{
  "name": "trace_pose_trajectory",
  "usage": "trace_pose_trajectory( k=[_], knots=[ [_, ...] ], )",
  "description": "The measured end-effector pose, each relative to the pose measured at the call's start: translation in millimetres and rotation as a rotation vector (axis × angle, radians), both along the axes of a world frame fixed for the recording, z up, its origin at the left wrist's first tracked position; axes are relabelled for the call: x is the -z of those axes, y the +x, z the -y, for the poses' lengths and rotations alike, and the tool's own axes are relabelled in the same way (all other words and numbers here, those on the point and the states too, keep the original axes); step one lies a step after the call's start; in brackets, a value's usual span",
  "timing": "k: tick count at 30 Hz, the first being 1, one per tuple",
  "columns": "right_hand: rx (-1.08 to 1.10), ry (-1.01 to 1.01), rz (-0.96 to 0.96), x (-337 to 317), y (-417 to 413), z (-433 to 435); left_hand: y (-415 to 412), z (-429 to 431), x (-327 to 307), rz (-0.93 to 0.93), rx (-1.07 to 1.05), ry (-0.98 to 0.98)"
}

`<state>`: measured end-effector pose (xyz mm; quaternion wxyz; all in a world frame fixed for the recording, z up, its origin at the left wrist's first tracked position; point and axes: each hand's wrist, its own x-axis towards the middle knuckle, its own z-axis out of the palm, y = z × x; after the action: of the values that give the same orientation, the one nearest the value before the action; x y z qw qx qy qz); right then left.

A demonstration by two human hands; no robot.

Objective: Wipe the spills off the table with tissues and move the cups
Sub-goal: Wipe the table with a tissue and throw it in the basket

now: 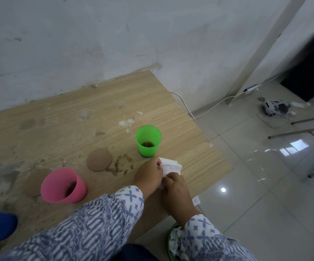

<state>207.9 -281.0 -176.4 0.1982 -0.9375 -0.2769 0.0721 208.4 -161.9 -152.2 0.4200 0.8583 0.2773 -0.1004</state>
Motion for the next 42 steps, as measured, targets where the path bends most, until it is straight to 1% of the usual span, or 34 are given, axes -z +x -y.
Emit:
trace_pose_trajectory(
  k=[6, 8, 12, 15, 20, 26, 29, 31, 33, 35, 39, 42],
  knots=[
    [0.018, 0.039, -0.028, -2.1, -0.9, -0.5, -7.0, -2.0, -1.9, 0.130, -0.002, 0.079],
    [0.056, 0.097, -0.046, -2.5, 0.3, -0.5, -12.7, -3.8, -0.4, 0.177, -0.008, 0.086],
    [0.235, 0.248, -0.112, -14.1, 4.2, 1.9, -24.4, -6.5, 2.5, 0.240, 0.003, 0.079],
    [0.275, 0.329, -0.121, -27.0, 5.1, 2.0, -30.1, -7.9, 2.3, 0.290, -0.010, 0.045],
    [0.264, 0.248, -0.058, -39.7, 14.9, -0.5, -39.5, -10.2, -4.8, 0.364, -0.029, 0.003],
    [0.176, 0.307, -0.028, -56.2, 10.3, -10.6, -58.0, -18.8, -16.6, 0.447, -0.076, -0.123],
    [0.115, 0.339, -0.072, -62.7, -1.7, -25.4, -71.3, -26.8, -22.8, 0.479, -0.118, -0.163],
    [0.081, 0.362, -0.117, -63.7, -11.0, -39.4, -82.3, -34.3, -22.9, 0.478, -0.146, -0.180],
    [0.077, 0.401, -0.179, -63.1, -19.6, -53.1, -93.2, -41.9, -20.1, 0.440, -0.175, -0.178],
    [0.072, 0.396, -0.248, -60.0, -25.7, -66.6, -103.7, -50.4, -14.1, 0.405, -0.237, -0.159],
    [-0.016, 0.317, -0.239, -51.5, -27.0, -86.5, -114.2, -64.9, -0.8, 0.314, -0.361, -0.112],
    [-0.062, 0.197, -0.206, -40.3, -20.9, -97.6, -114.3, -71.0, 7.6, 0.314, -0.408, -0.119]
  ],
)
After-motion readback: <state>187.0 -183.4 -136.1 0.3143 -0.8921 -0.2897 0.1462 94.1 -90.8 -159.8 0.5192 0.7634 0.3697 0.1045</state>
